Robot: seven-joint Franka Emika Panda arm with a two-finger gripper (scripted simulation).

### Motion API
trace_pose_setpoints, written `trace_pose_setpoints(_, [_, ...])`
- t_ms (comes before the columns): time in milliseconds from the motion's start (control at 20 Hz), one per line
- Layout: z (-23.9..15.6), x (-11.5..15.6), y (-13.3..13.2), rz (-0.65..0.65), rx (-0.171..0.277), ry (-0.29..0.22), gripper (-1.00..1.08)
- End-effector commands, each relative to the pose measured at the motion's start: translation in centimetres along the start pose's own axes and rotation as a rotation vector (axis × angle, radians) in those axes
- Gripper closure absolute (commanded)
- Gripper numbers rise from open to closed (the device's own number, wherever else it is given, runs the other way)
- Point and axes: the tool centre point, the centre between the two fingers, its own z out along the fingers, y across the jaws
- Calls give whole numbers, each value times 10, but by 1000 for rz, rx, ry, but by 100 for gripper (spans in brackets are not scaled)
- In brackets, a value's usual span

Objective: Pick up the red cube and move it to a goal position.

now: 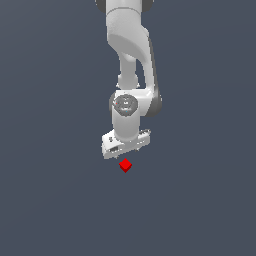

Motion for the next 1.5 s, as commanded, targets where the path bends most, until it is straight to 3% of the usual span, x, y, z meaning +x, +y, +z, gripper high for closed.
trace_pose_setpoints(0, [13, 5, 5, -69, 0, 1, -92])
trace_pose_setpoints(500, [52, 23, 16, -268, -1, 3, -92])
trace_pose_setpoints(950, [63, 29, 18, -326, -1, 3, -92])
trace_pose_setpoints(1000, [63, 29, 18, -326, -1, 3, 108])
trace_pose_setpoints(1450, [63, 29, 18, -326, -1, 3, 108])
